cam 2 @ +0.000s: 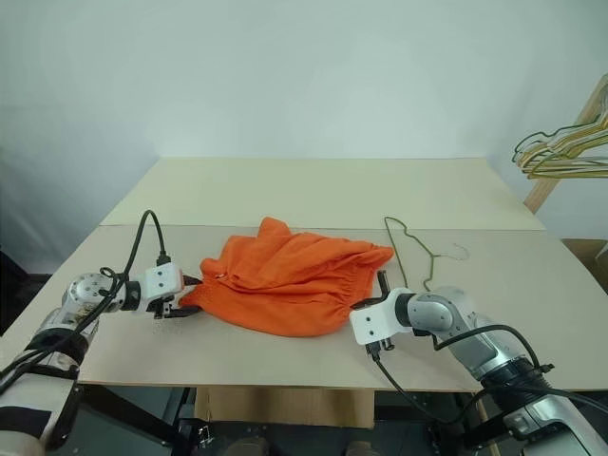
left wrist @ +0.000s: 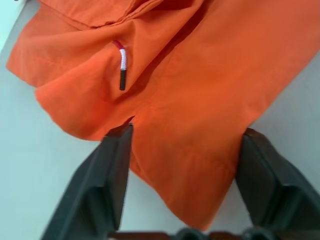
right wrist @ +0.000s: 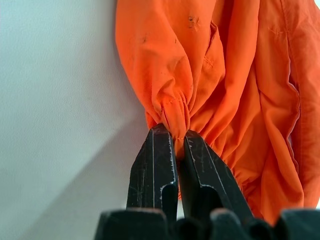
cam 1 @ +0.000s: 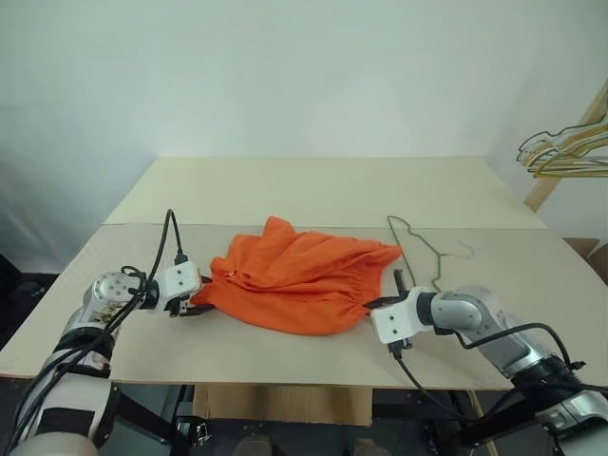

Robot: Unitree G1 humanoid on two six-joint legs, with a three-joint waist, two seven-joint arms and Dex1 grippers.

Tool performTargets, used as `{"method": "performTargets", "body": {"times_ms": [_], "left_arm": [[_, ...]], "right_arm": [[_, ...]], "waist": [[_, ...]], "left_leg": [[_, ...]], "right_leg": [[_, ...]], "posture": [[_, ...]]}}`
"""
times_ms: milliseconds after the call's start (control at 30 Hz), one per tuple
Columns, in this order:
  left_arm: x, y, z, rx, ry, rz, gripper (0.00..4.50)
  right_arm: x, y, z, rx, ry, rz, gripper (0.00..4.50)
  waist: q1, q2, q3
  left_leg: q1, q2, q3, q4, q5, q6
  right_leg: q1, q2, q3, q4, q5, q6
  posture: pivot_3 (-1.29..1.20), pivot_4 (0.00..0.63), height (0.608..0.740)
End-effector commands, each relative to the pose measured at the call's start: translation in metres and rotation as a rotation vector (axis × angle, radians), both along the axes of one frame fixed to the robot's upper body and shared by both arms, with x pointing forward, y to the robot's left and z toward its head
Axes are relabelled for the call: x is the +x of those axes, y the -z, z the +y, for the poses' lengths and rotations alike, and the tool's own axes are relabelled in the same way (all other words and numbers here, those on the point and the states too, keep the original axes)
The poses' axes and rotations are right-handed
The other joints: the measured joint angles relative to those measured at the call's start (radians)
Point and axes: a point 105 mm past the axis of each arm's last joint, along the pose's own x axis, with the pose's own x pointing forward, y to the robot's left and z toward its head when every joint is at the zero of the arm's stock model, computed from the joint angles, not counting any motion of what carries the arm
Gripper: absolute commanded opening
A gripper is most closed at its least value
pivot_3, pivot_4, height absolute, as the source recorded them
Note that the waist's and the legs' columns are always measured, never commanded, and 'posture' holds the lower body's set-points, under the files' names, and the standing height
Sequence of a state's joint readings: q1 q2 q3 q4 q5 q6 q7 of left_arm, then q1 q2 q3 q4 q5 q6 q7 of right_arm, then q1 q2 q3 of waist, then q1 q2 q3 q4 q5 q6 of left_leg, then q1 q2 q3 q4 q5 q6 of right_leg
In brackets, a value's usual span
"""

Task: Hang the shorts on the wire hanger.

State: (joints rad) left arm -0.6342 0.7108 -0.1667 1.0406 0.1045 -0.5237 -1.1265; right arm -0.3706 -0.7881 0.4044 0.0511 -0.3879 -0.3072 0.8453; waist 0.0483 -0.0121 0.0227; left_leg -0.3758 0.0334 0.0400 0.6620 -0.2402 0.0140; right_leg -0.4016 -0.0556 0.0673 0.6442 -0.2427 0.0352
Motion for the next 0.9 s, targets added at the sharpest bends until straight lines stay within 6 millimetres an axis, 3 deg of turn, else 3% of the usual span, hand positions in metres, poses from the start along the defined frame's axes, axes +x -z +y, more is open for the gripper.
{"method": "performTargets", "body": {"times_ms": [33, 200, 467, 700, 800, 900], "left_arm": [[0.000, 0.013, 0.000, 0.041, -0.022, 0.024, 1.65], [0.004, 0.016, 0.000, 0.074, -0.027, -0.002, 0.03], [-0.002, 0.010, 0.002, 0.075, 0.014, -0.026, 0.03], [-0.048, -0.021, 0.016, 0.161, 0.231, 0.077, 0.03], [-0.057, -0.032, 0.005, 0.130, 0.266, 0.095, 0.03], [-0.041, -0.040, -0.019, 0.024, 0.236, 0.018, 0.03]], "right_arm": [[0.009, -0.020, 0.002, 0.039, 0.008, -0.061, 0.00], [0.008, -0.020, 0.002, 0.038, 0.008, -0.059, 0.00], [0.006, -0.026, 0.005, 0.075, 0.019, -0.042, 0.00], [-0.012, -0.048, 0.005, 0.152, -0.015, 0.109, 0.00], [-0.003, -0.057, 0.004, 0.165, -0.014, 0.119, 0.00], [0.020, -0.070, 0.010, 0.225, 0.027, 0.070, 0.00]], "waist": [[0.001, 0.000, 0.000], [-0.002, 0.000, 0.000], [-0.006, 0.000, 0.000], [-0.038, -0.001, 0.000], [-0.037, -0.003, 0.001], [-0.031, -0.003, 0.001]], "left_leg": [[0.000, 0.000, 0.000, 0.000, 0.000, 0.000], [0.000, 0.000, 0.000, 0.000, 0.000, 0.000], [0.000, 0.000, 0.000, 0.000, 0.000, 0.000], [-0.005, 0.001, 0.000, 0.000, -0.001, 0.000], [-0.004, 0.001, 0.000, 0.000, -0.001, 0.000], [-0.002, 0.001, 0.001, 0.000, 0.000, 0.000]], "right_leg": [[0.000, 0.000, 0.000, 0.000, 0.000, 0.000], [0.000, 0.000, 0.000, 0.000, 0.000, 0.000], [0.000, 0.000, 0.000, 0.000, 0.000, 0.000], [-0.004, 0.001, 0.001, -0.001, 0.000, -0.001], [-0.003, 0.000, 0.001, -0.001, 0.000, 0.000], [-0.002, 0.000, 0.001, 0.000, 0.000, 0.000]], "posture": [[0.08, 0.000, 0.740], [0.08, 0.000, 0.740], [0.07, 0.000, 0.740], [0.09, 0.000, 0.740], [0.09, 0.000, 0.740], [0.08, 0.000, 0.740]]}}
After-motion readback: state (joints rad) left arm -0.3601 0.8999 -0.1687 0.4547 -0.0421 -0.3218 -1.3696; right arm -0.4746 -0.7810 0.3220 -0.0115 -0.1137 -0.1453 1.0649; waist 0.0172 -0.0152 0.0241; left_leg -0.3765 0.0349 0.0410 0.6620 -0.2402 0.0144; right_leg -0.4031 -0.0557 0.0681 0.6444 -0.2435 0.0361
